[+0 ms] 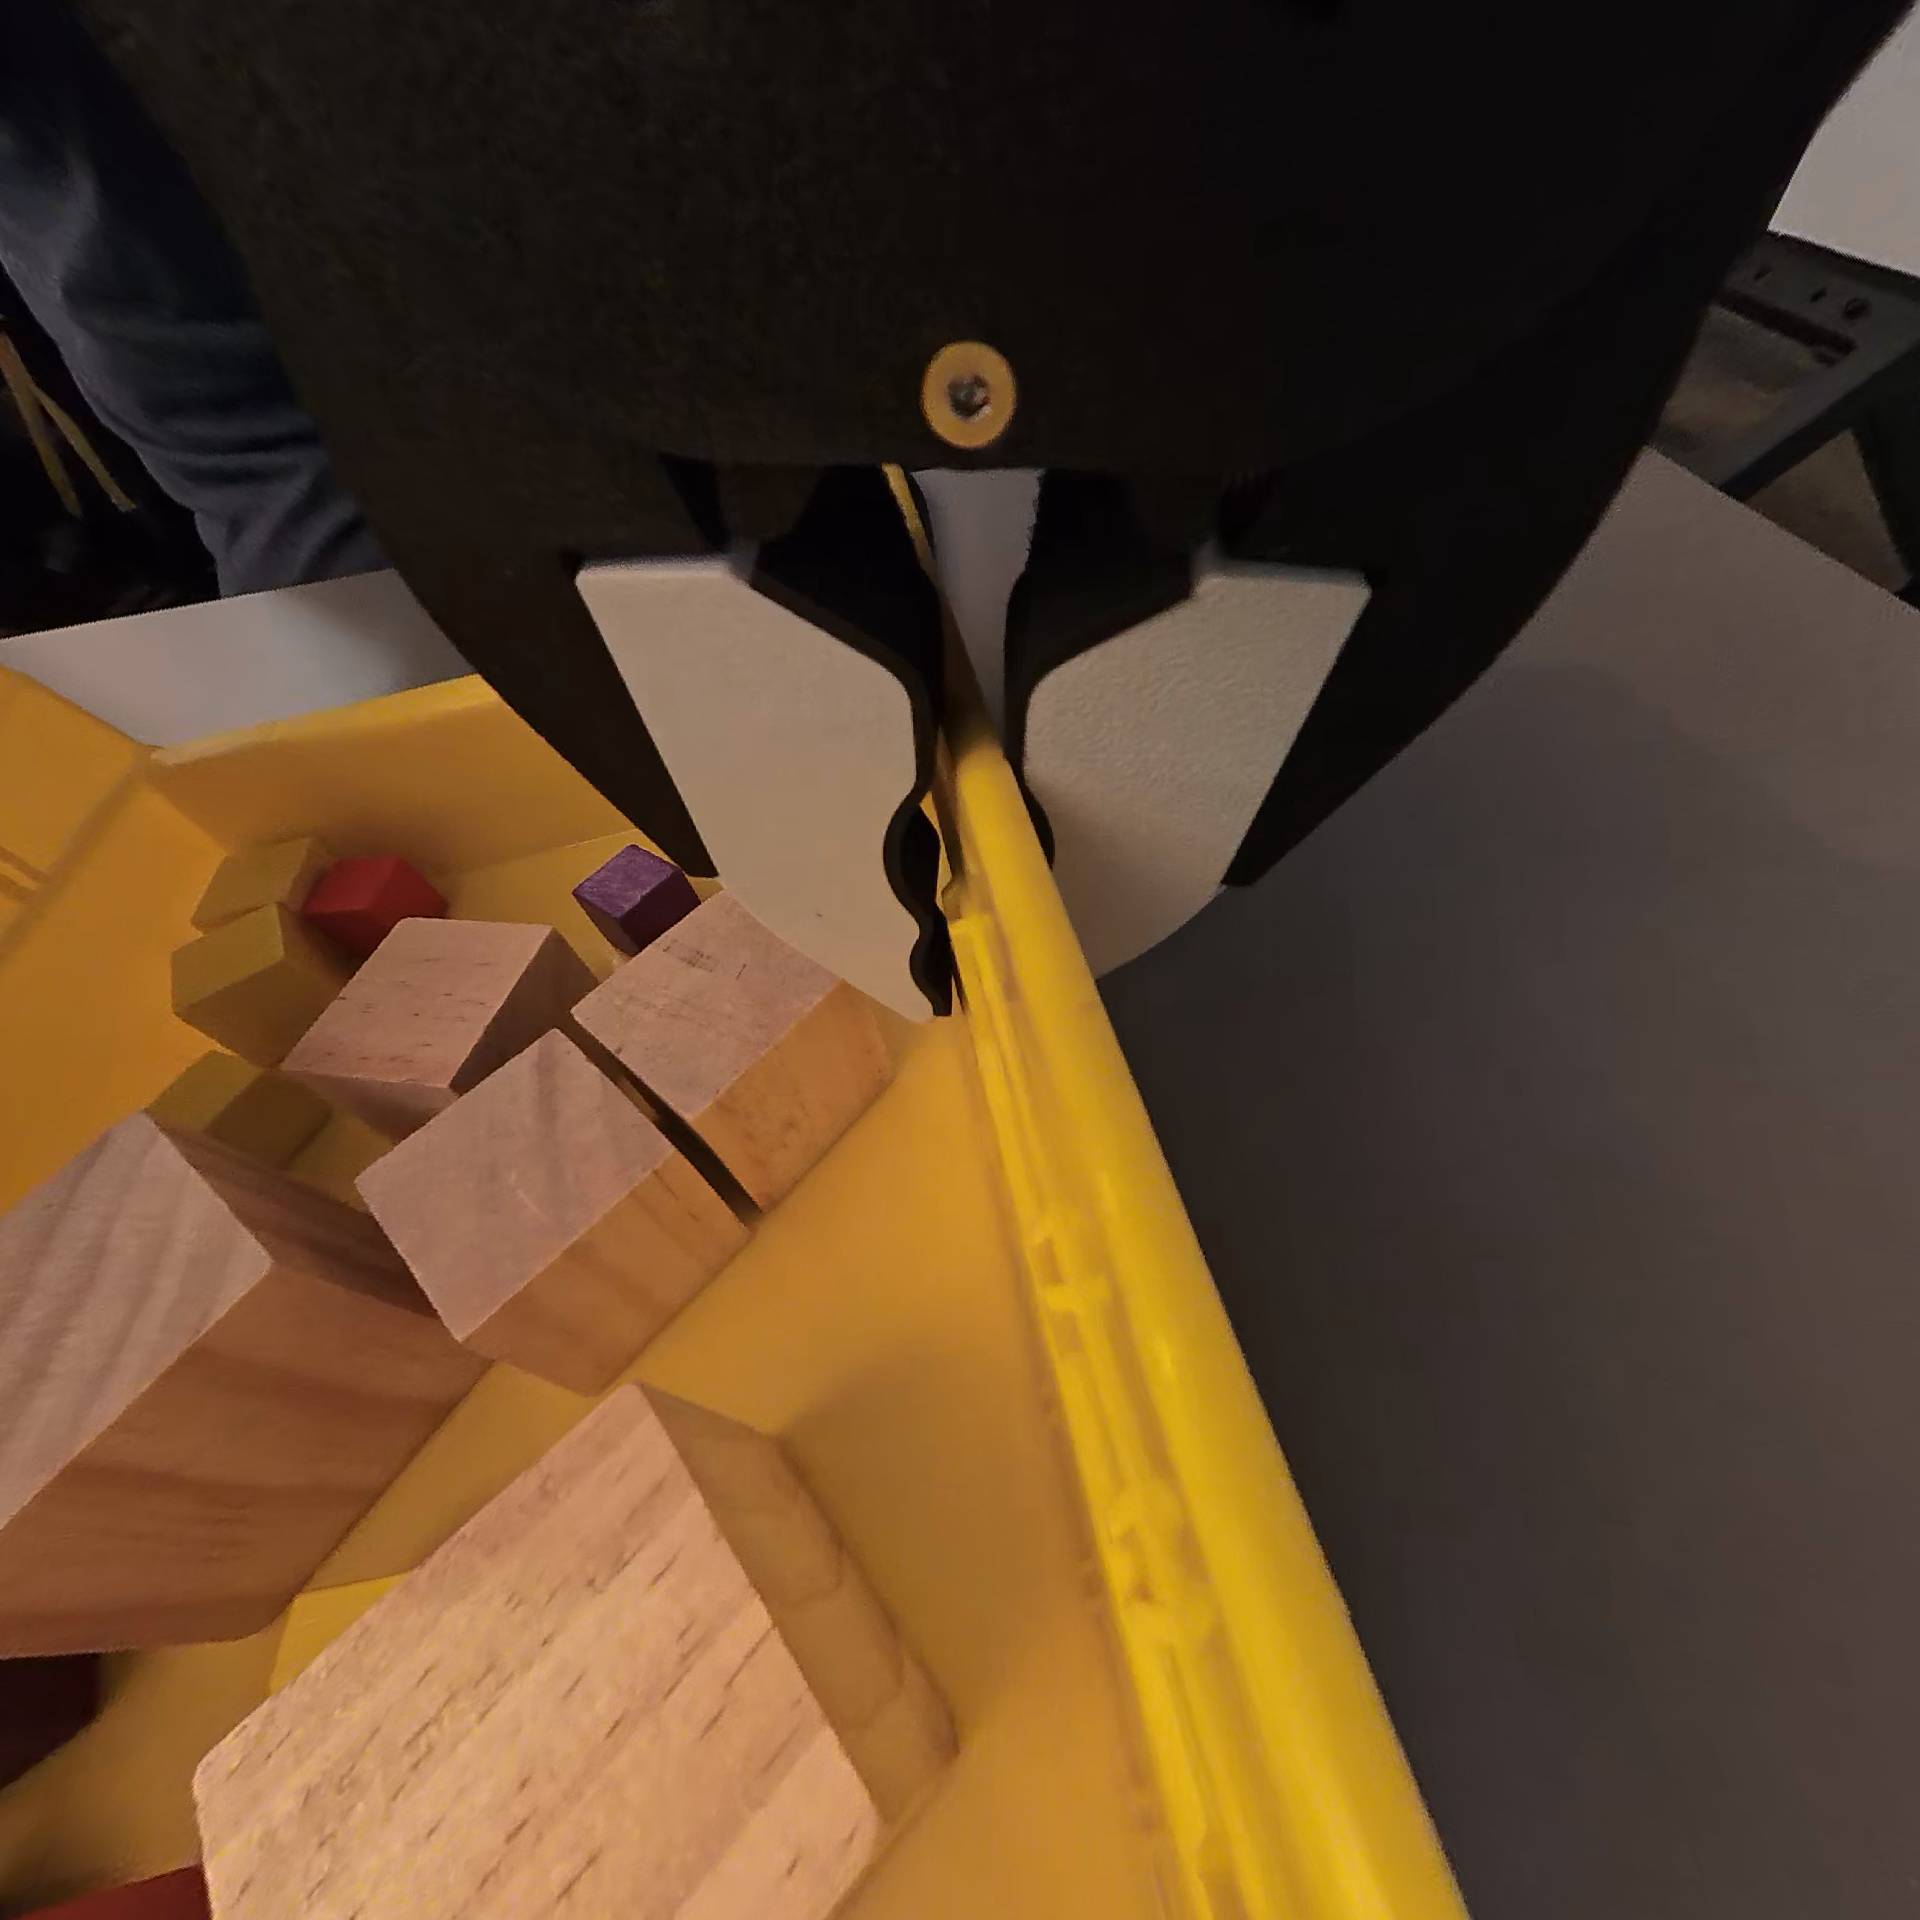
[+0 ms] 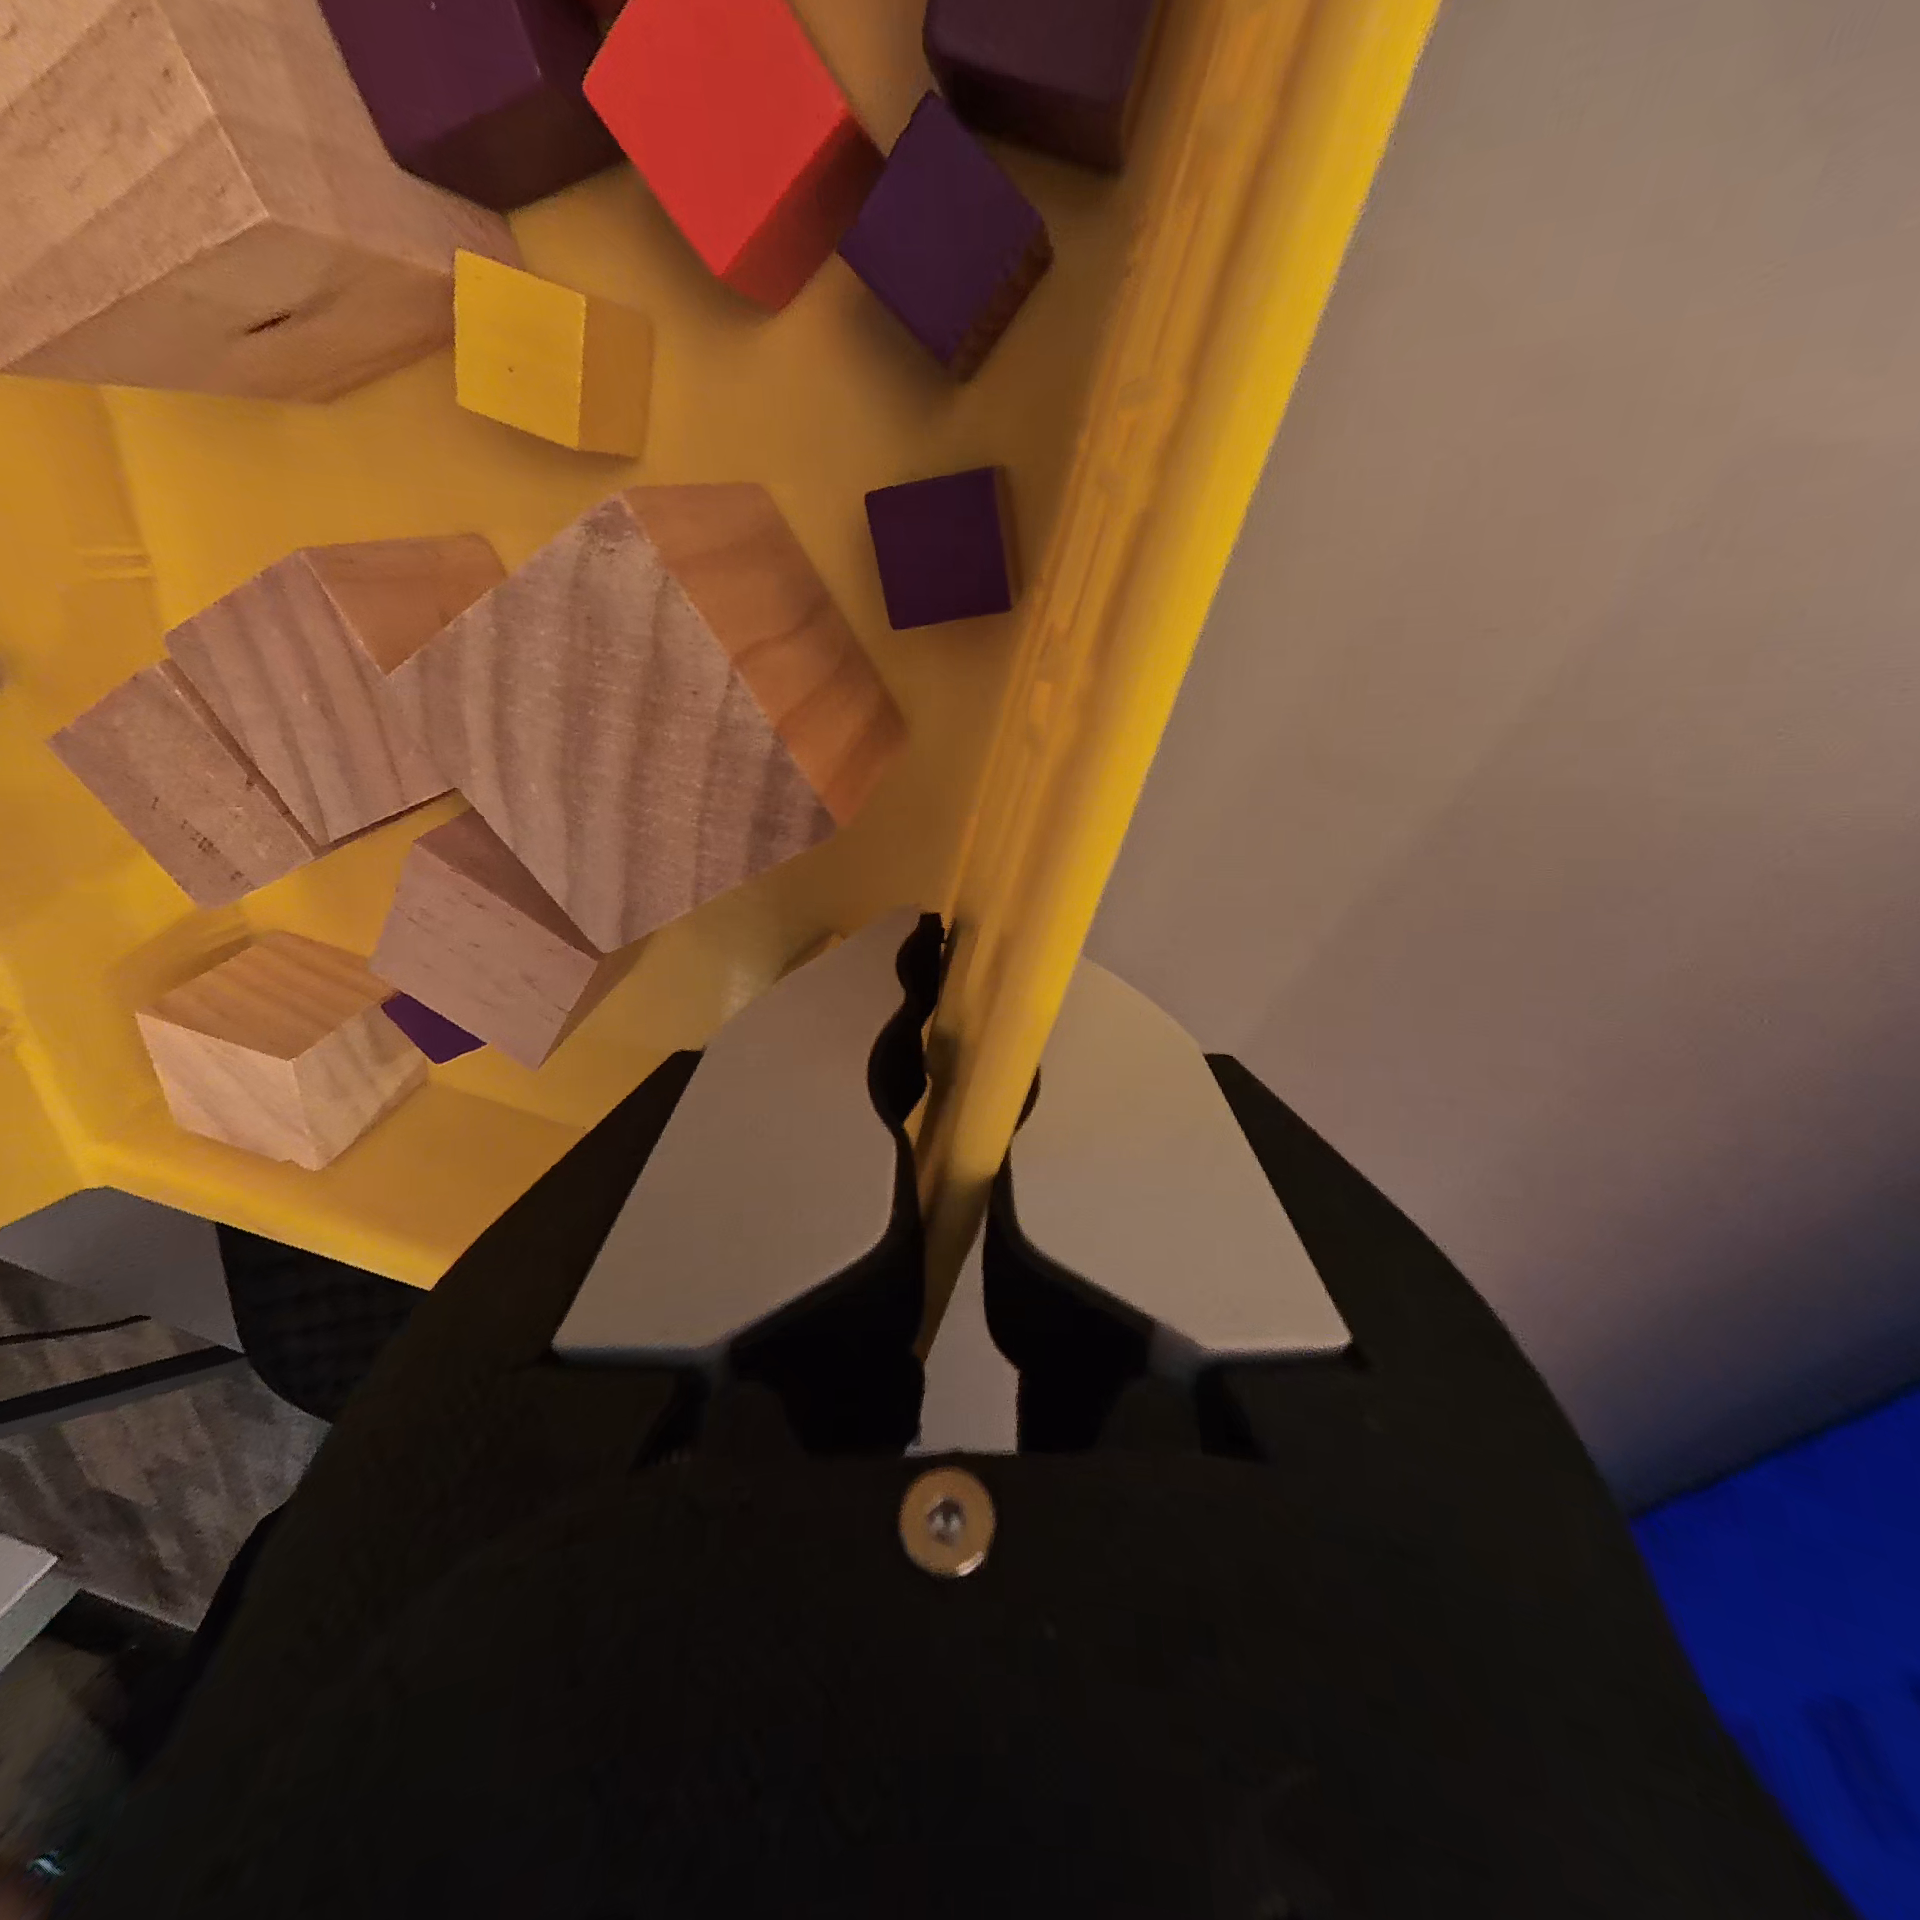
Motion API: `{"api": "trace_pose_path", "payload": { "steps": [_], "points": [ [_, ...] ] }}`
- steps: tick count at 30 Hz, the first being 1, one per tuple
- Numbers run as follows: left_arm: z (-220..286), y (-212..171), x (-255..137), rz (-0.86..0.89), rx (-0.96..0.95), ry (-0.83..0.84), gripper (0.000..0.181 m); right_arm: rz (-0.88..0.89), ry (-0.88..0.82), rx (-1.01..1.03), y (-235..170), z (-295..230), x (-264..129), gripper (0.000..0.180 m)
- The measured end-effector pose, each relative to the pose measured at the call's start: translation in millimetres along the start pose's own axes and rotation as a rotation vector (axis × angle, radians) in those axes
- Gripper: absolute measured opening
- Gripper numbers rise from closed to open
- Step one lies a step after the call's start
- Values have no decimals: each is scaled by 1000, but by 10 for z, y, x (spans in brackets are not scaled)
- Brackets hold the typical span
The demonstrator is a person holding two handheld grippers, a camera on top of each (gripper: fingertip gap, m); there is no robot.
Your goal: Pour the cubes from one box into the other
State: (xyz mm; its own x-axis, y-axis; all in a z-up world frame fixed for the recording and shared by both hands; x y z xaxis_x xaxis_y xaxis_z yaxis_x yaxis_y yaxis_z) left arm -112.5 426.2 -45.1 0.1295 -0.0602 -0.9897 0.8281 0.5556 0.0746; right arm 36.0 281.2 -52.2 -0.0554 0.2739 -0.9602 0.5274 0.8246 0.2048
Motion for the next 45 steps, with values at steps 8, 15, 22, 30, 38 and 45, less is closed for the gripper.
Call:
{"api": "trace_pose_path", "payload": {
  "steps": [8, 15, 22, 30, 38, 45],
  "points": [
    [123, -54, -136, -18, 26, 42, 7, 9, 89, -47, -7, 94, 1, 5],
    [614, 115, -630, -7, 143, 325, 7, 141, 265, 24, -106, 330, -140, 4],
    [1478, 457, -1178, 83, 227, 368, 8, 273, 272, 64, -115, 986, -878, 5],
    [2811, 843, -1666, 292, 398, 281, 8, 479, 103, 111, -365, 2079, -2042, 6],
    [3870, 1017, -1671, 394, 535, 235, 8, 630, 7, 166, -845, 2939, -2528, 10],
    [4472, 1061, -1451, 427, 642, 338, 9, 742, 28, 241, -1111, 3494, -2322, 7]
  ]
}}
Point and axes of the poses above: each gripper's, where its closed fingertips meet, x out along the fingers, y out of its top, z = x × y across the jaws, the point moved 7 cm from there along -x, back along the fingers, and after that the axes turned 9 degrees about z, right-handed, at the moved point
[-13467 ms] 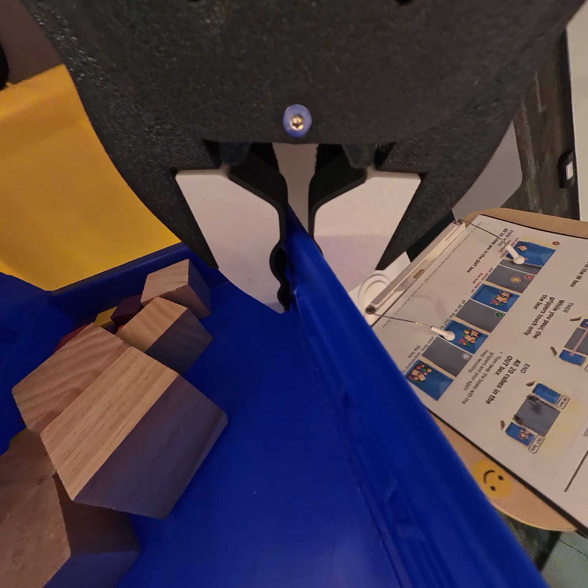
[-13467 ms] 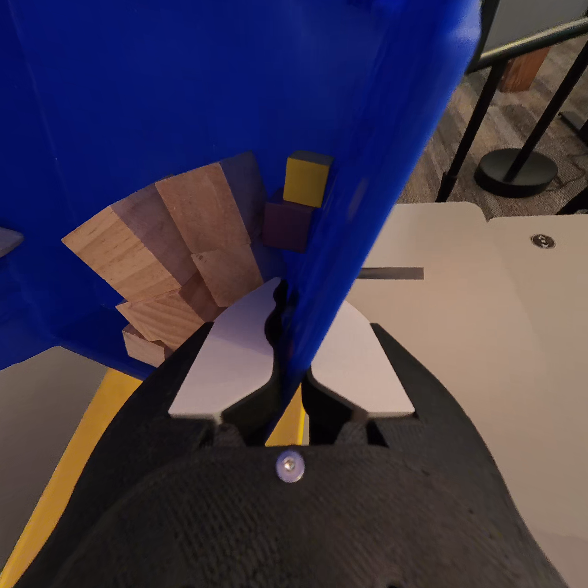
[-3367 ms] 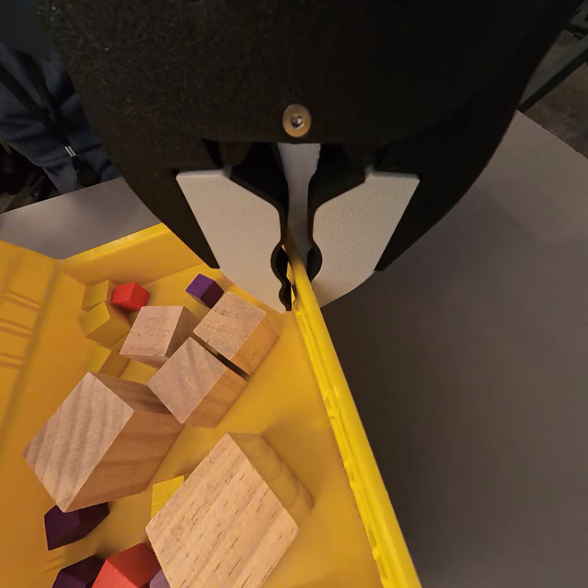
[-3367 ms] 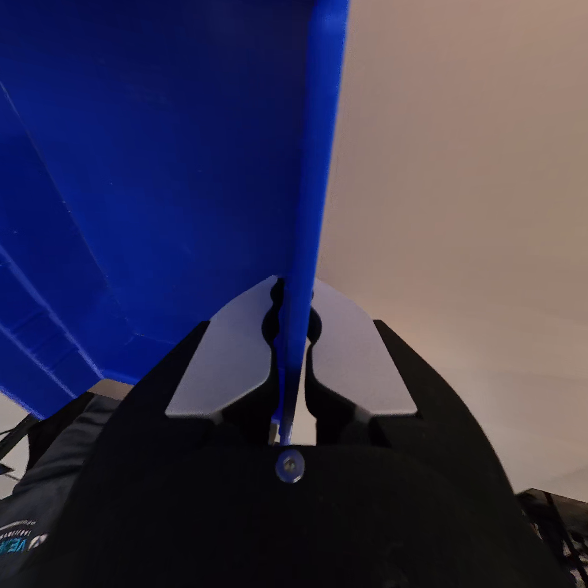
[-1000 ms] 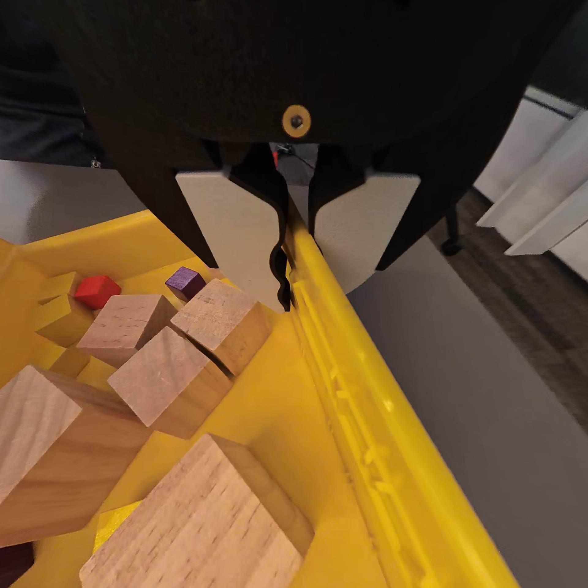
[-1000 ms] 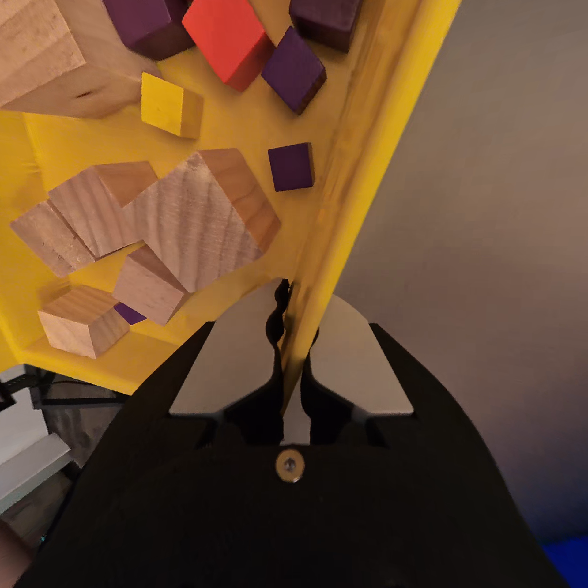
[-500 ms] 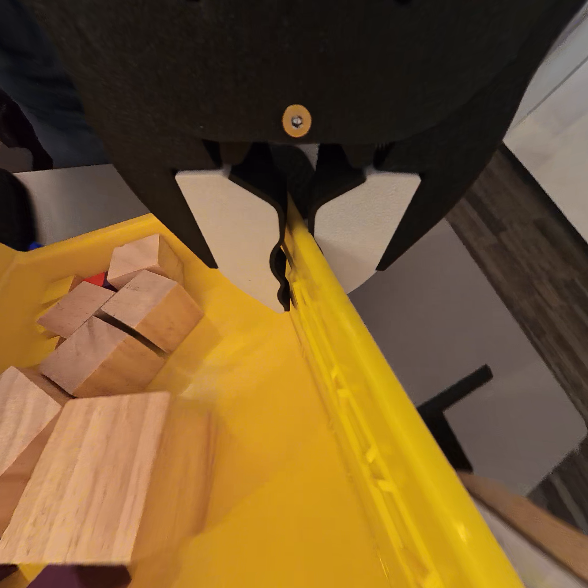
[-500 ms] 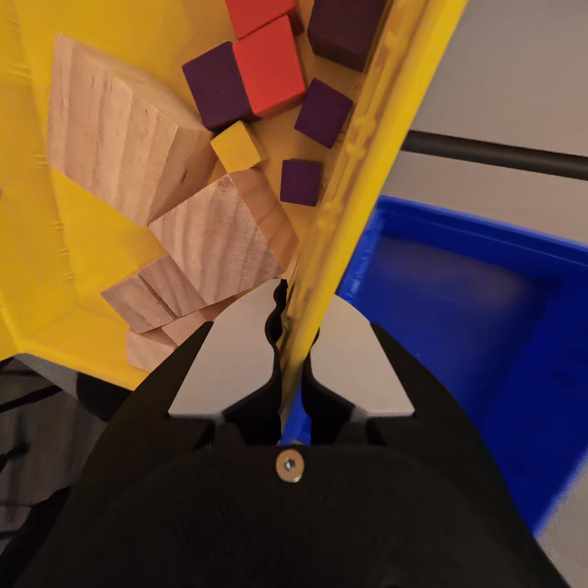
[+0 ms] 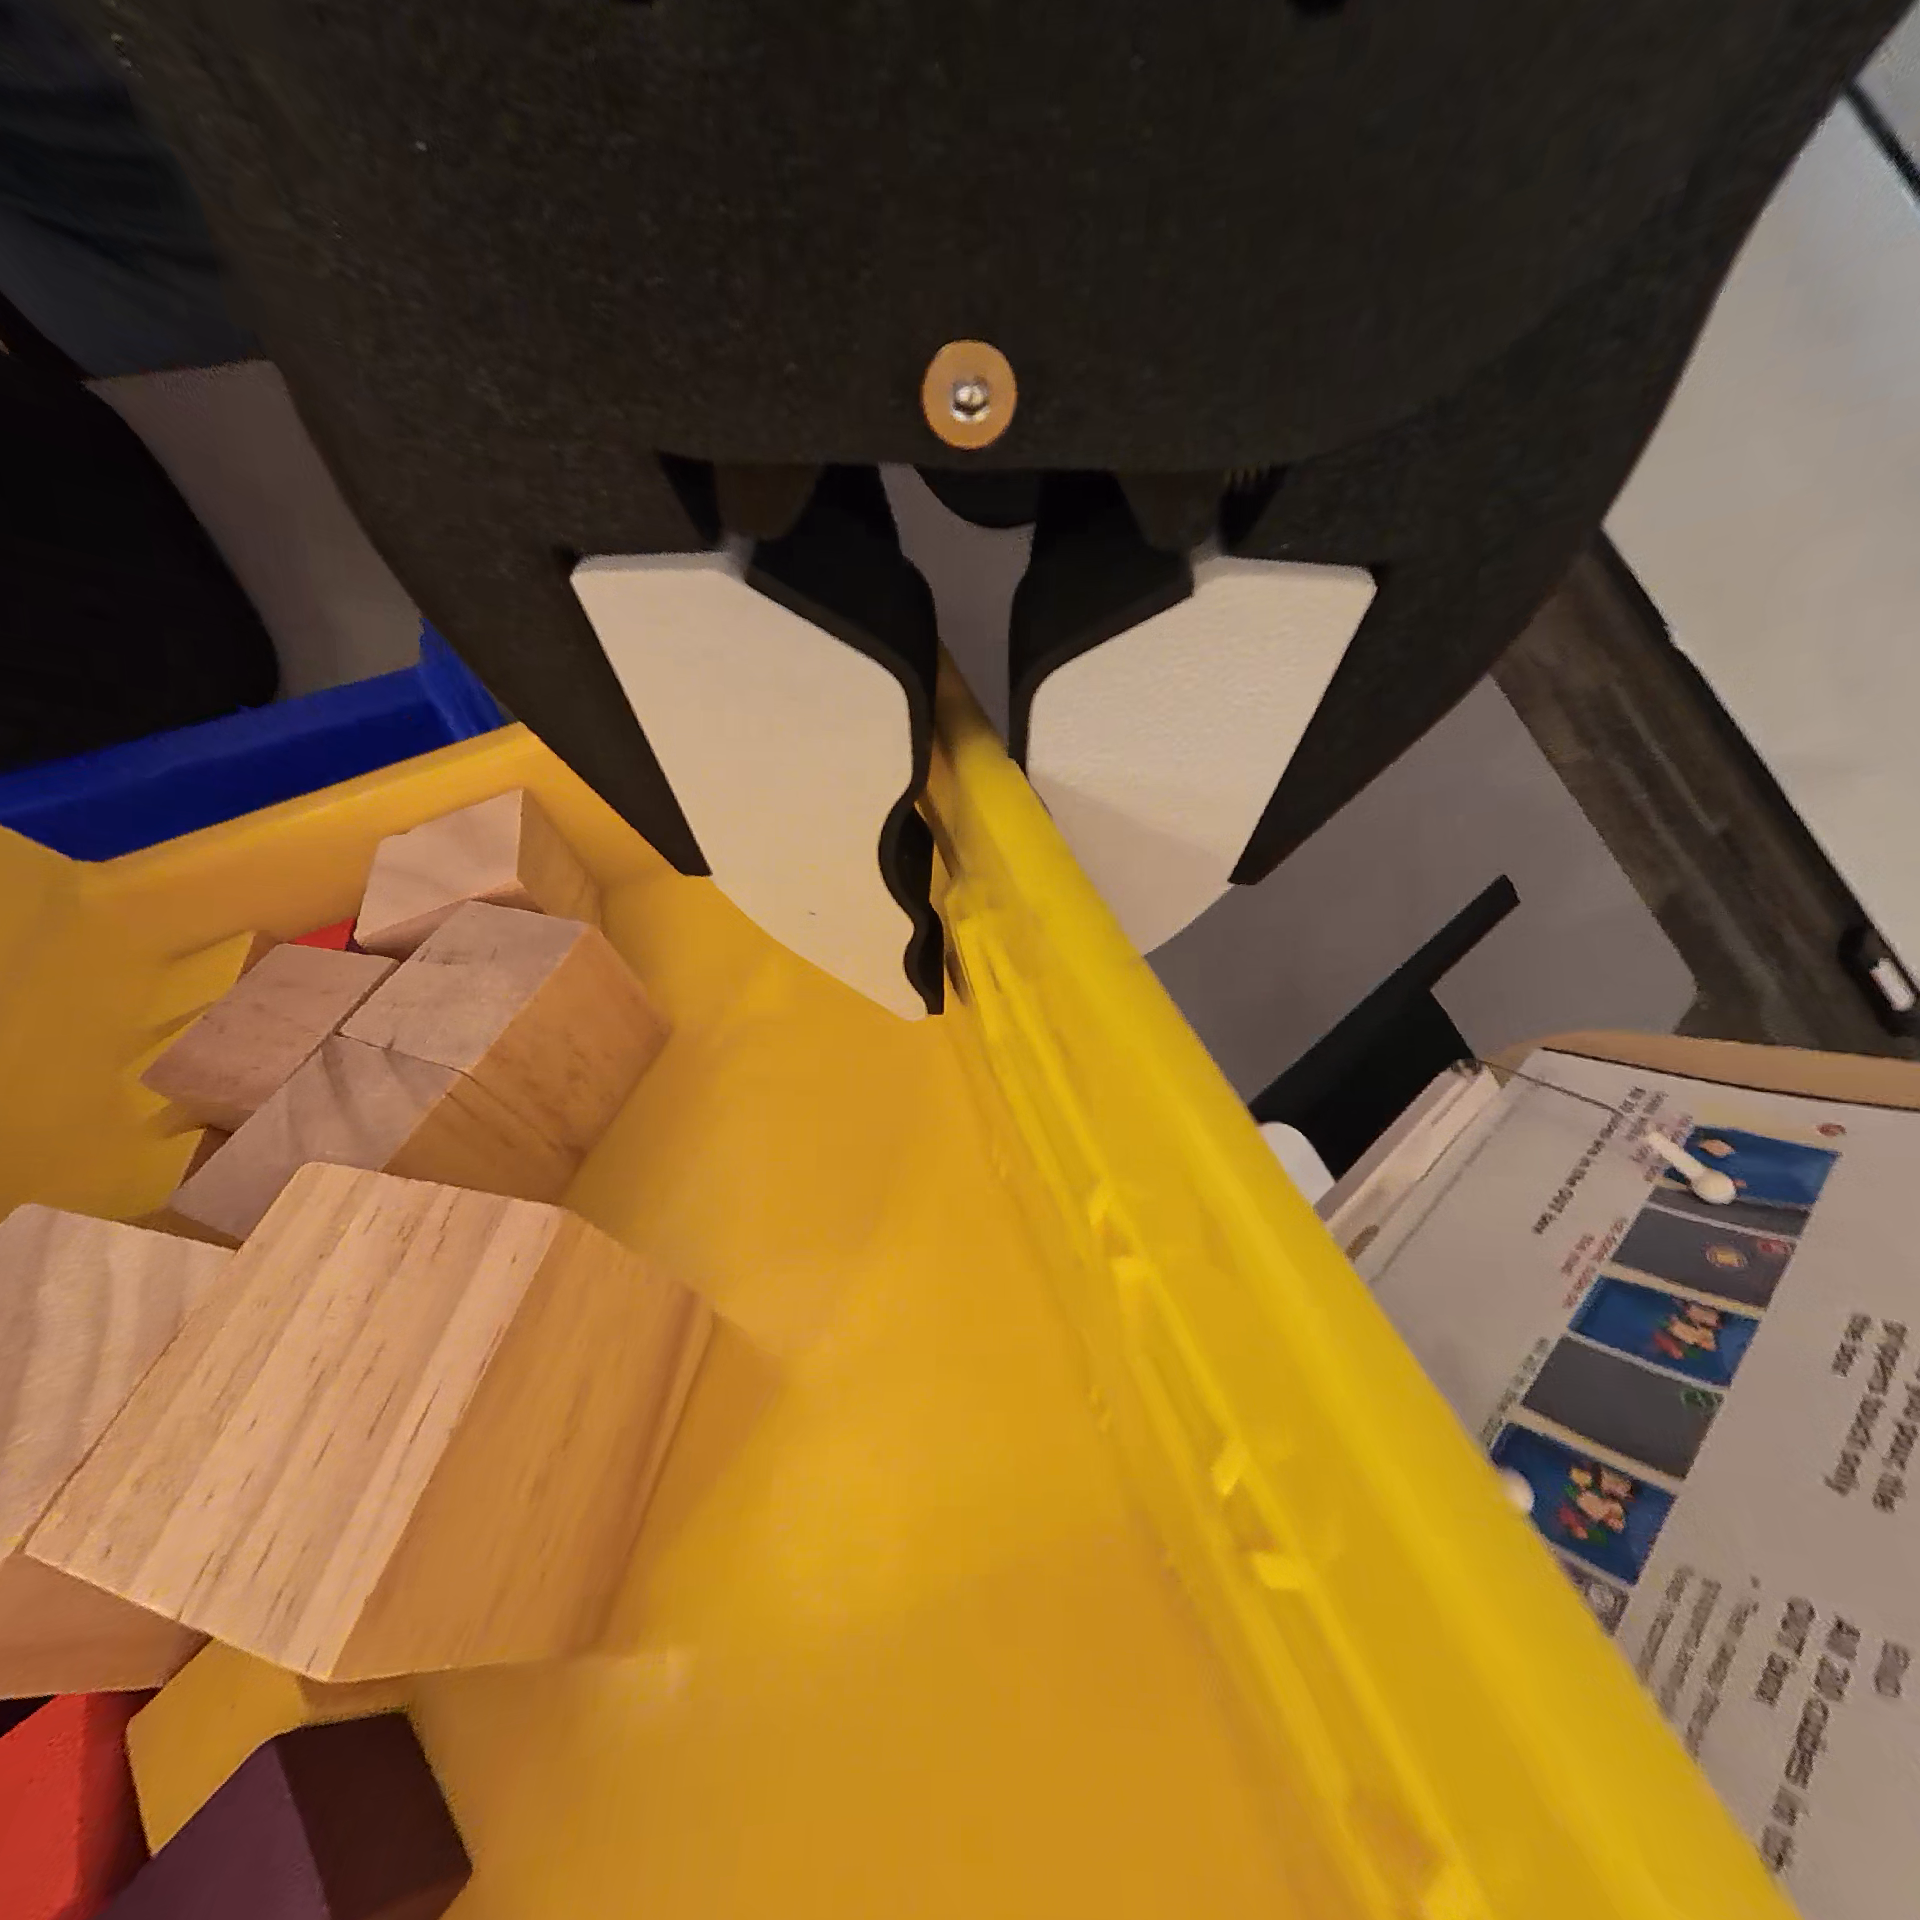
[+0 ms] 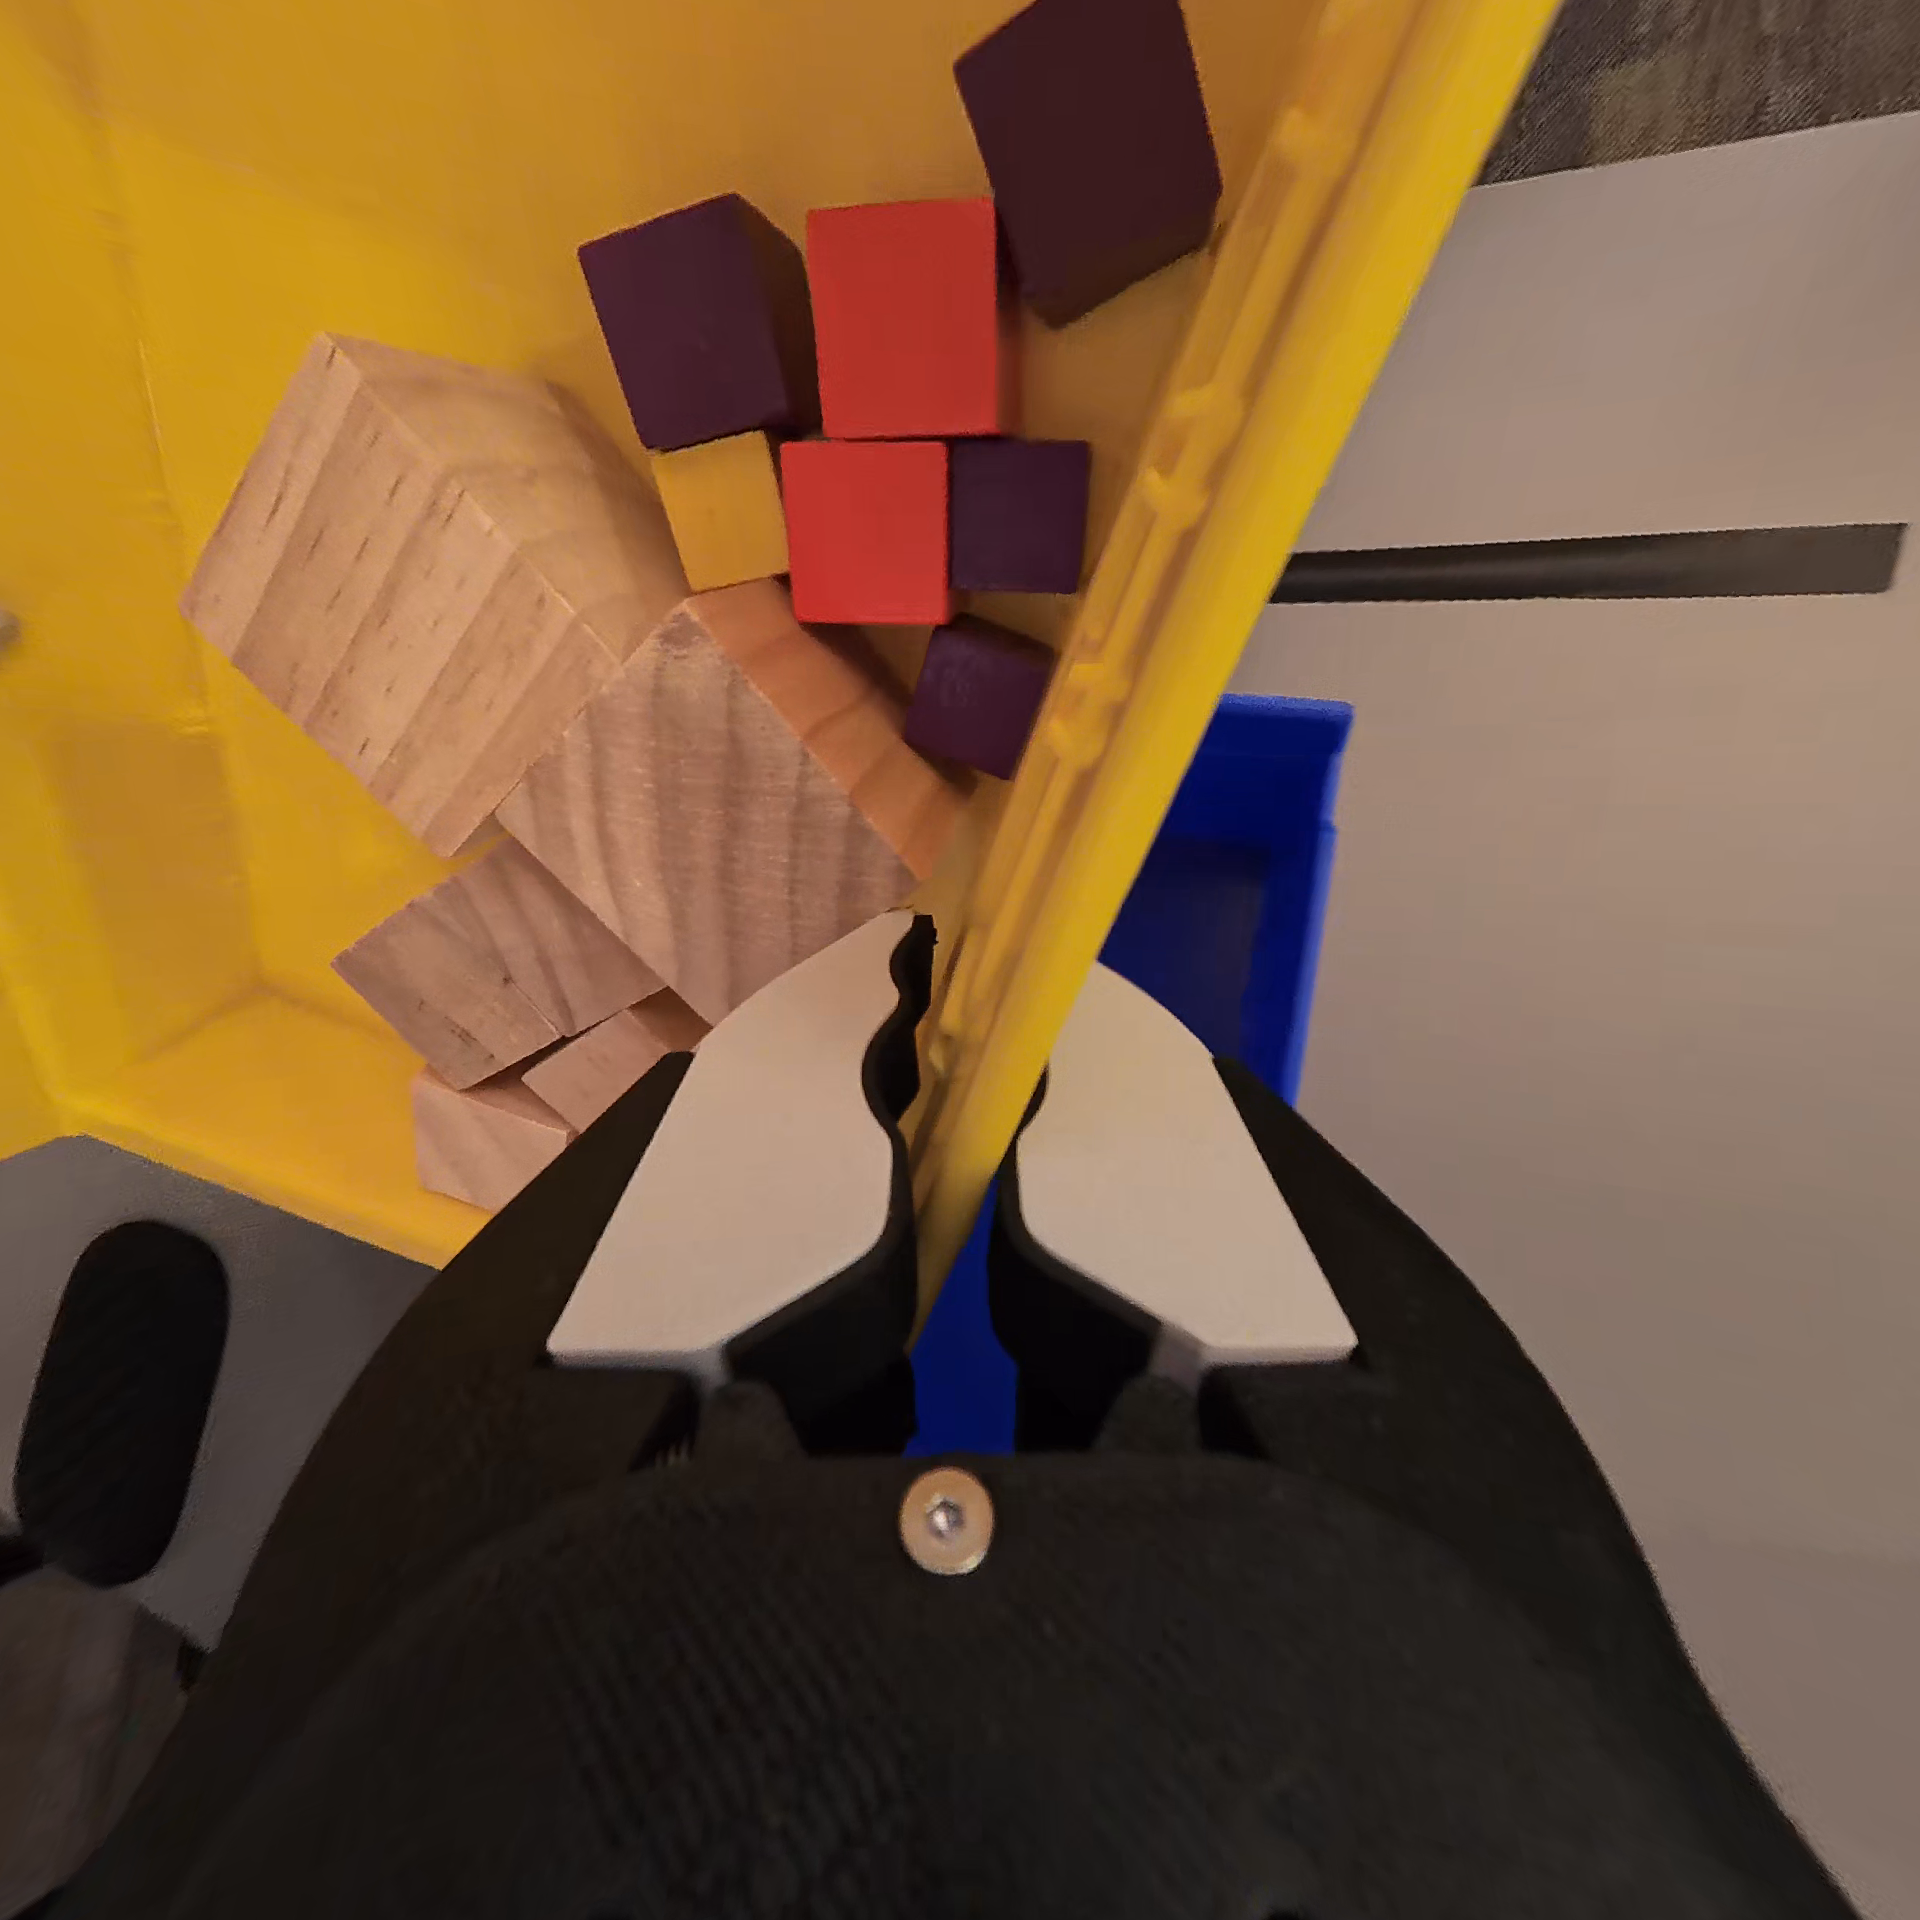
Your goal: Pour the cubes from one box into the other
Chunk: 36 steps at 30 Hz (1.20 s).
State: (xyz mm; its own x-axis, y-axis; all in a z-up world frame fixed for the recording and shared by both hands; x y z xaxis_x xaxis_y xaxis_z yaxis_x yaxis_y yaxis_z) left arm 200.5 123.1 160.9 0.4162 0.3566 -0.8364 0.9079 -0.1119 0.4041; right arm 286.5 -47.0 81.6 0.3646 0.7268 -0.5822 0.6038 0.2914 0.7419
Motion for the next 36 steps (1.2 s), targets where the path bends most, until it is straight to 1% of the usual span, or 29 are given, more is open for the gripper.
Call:
{"api": "trace_pose_path", "payload": {
  "steps": [4, 6, 12, 18, 28, 36],
  "points": [
    [180, 79, 104, 14, 58, 36, 8, 119, -16, 18, -212, 180, 70, 7],
    [213, 94, 144, 46, 34, 58, 8, 131, -12, 4, -159, 239, 95, 7],
    [329, 143, 183, 167, 25, 39, 8, 192, -79, -32, -85, 397, 19, 5],
    [405, 199, 101, 304, 34, 51, 10, 301, -106, -72, -1, 489, -111, 5],
    [441, 202, 100, 379, 32, 53, 11, 360, -137, -123, 43, 513, -184, 5],
    [346, 152, 45, 510, 32, 100, 12, 497, -156, -181, 115, 415, -196, 5]
  ]
}}
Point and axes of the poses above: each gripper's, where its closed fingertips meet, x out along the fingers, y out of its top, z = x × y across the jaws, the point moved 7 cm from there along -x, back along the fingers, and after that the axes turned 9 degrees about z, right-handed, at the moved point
